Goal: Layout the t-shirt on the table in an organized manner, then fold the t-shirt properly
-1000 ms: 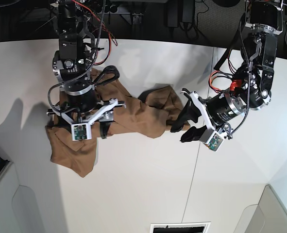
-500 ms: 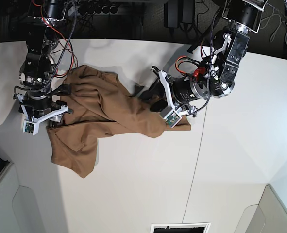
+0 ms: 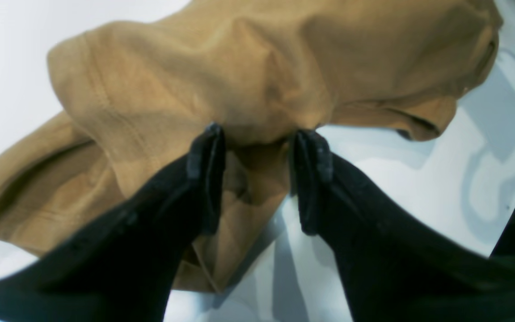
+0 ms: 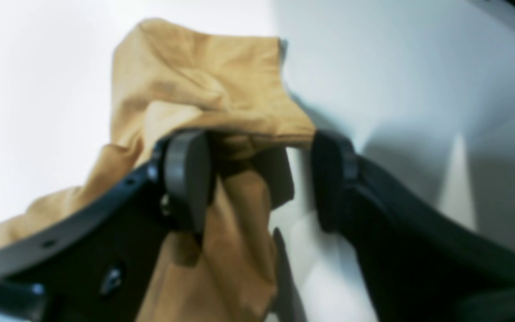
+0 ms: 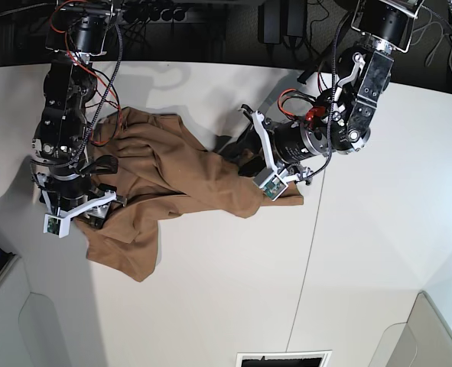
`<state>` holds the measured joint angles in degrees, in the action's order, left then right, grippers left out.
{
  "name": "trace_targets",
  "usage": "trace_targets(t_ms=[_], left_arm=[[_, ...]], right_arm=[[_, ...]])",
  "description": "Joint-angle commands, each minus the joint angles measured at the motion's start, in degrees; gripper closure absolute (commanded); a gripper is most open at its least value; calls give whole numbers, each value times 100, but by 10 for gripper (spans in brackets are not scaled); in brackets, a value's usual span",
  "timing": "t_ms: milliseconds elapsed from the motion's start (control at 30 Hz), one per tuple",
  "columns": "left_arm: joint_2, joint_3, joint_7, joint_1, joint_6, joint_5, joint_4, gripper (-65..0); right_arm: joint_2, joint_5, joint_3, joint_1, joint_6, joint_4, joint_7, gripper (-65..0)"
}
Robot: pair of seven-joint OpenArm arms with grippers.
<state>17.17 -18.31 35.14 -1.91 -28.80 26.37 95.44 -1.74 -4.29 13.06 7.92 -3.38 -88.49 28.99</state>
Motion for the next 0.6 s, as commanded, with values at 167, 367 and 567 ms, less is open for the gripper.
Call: trace_targets(t_ms=[167,367,567], left_arm=[[11,26,-107,81,-17,83,87,-284],[15,26,-105,79,-17,76,87,-217],[15,76,-105,81,-17,-221,87,0]], right_arm=[[0,-24,4,109,0,74,-238,-355],[2,-31,-4,149,0,98,-651,-170],[2,-122,-13,546,-678,98,-546,0]])
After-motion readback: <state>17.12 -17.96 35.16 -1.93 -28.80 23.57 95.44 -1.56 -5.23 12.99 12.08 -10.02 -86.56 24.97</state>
